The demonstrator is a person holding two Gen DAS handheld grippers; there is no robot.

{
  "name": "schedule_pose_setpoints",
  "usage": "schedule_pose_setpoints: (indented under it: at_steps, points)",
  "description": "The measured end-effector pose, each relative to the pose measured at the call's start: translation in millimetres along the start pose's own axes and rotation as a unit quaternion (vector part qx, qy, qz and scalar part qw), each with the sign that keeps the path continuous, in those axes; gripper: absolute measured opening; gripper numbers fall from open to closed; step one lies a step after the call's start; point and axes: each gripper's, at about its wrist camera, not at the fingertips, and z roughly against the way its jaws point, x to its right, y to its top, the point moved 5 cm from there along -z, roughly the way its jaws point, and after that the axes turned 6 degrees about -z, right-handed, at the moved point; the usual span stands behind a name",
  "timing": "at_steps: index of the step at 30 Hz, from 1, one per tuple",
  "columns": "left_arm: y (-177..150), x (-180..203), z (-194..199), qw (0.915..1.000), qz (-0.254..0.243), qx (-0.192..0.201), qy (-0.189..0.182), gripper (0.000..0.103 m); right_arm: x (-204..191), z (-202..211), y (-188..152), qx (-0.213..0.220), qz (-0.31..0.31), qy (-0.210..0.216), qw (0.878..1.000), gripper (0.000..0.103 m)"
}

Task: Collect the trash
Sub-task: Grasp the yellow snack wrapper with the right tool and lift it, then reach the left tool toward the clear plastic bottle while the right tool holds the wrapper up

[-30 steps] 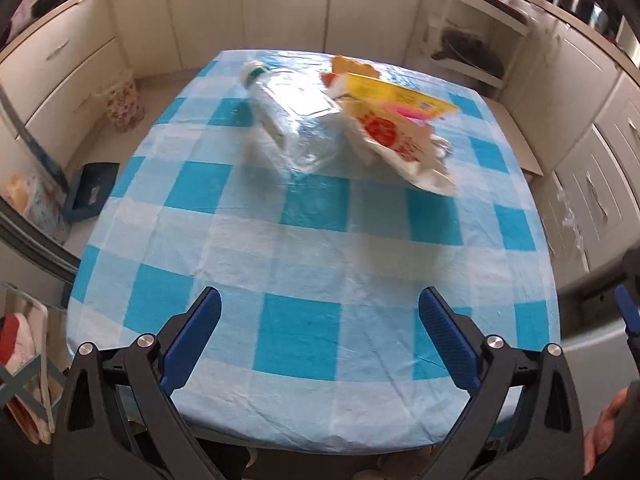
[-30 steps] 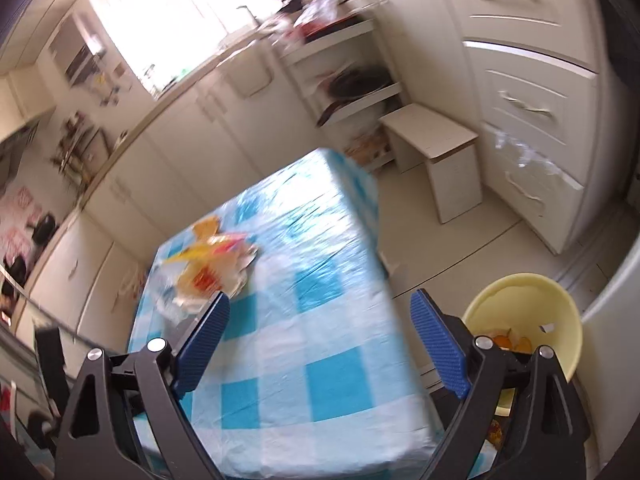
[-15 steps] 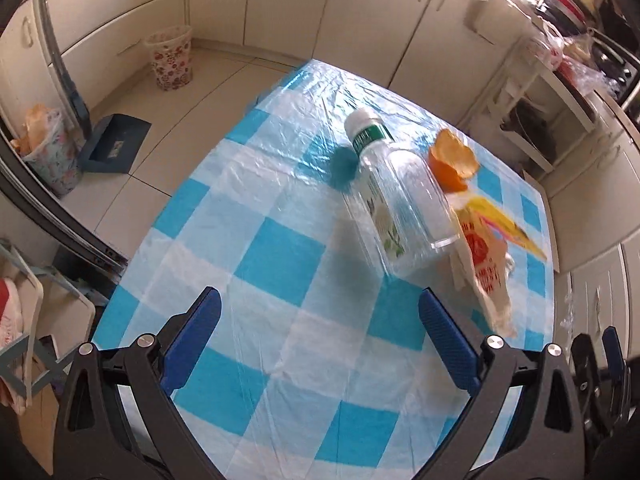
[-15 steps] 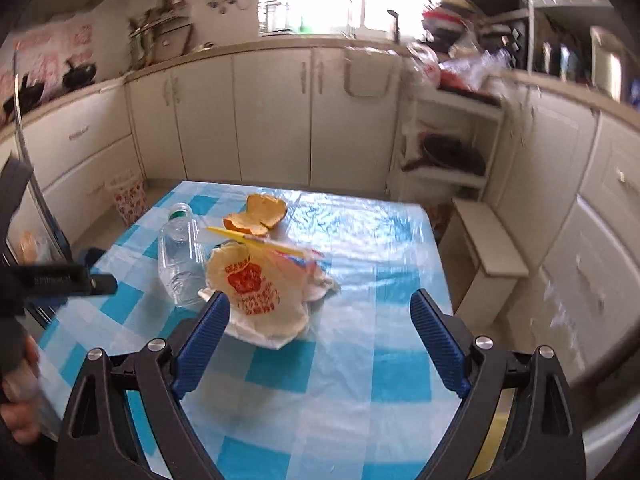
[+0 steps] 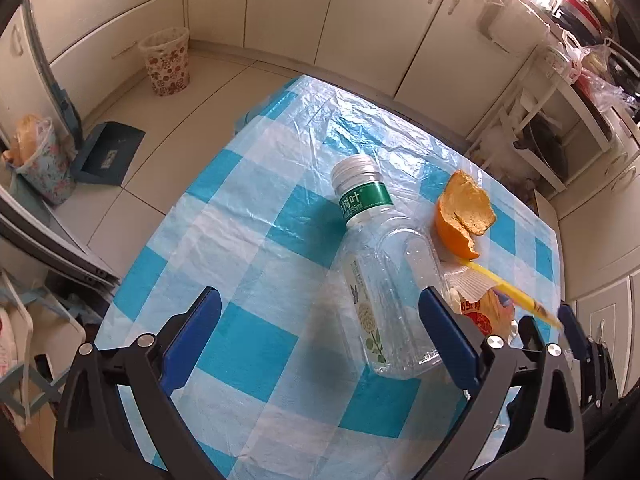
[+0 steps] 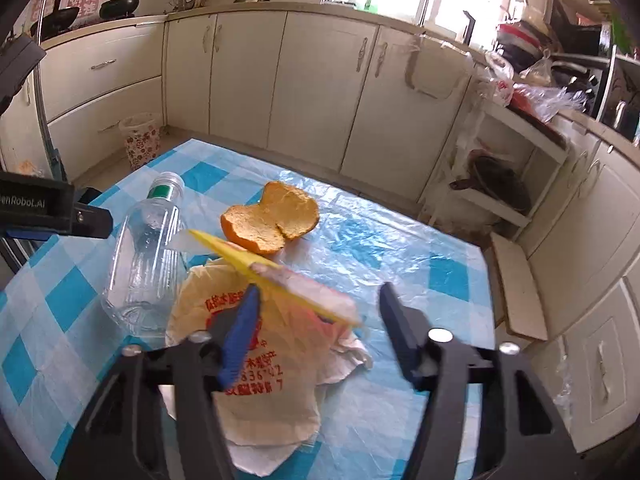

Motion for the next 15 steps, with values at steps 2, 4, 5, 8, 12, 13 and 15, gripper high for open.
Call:
schedule_pose_setpoints:
  at_steps: [2, 4, 5, 8, 12, 13, 15]
  points:
    - [2.1, -0.5, 4.3, 0.9998, -0.003, 0.014, 0.011, 0.095, 3.7, -3.3, -0.1, -0.017, -0.03, 0.023, 0.999, 0.016]
    - [3.4, 1.1, 11.7, 0.9995, -0.01, 0.027, 0.011, 0.095, 17.2, 1.0, -1.5, -0.024, -0.082, 0.046, 0.995, 0.012]
    - [3.4, 2.9, 15.3, 0.9992, -0.016, 0.034, 0.011, 0.095, 25.0, 4.2, -2.4, -0.025, -0.105, 0.055, 0.993, 0.01]
    - [-2.1, 16.7, 23.6, 0.9975, -0.056, 0.043, 0.008, 0.095, 51.3, 17.1, -11.4, -0.028, -0.166, 0.071, 0.983, 0.005]
    - [-25.1, 41.0, 28.9, 0.992, -0.121, 0.038, -0.004, 0.095, 77.2, 34.1, -25.2, -0.032, -0.212, 0.084, 0.973, 0.004]
    - [-31.1, 46.1, 32.5, 0.9901, -0.135, 0.04, -0.007, 0.095, 82.3, 39.6, -28.5, -0.032, -0.219, 0.086, 0.971, 0.004]
    - [-44.0, 56.6, 39.7, 0.9852, -0.164, 0.049, -0.008, 0.095, 88.7, 48.4, -30.1, -0.028, -0.225, 0.087, 0.97, 0.004]
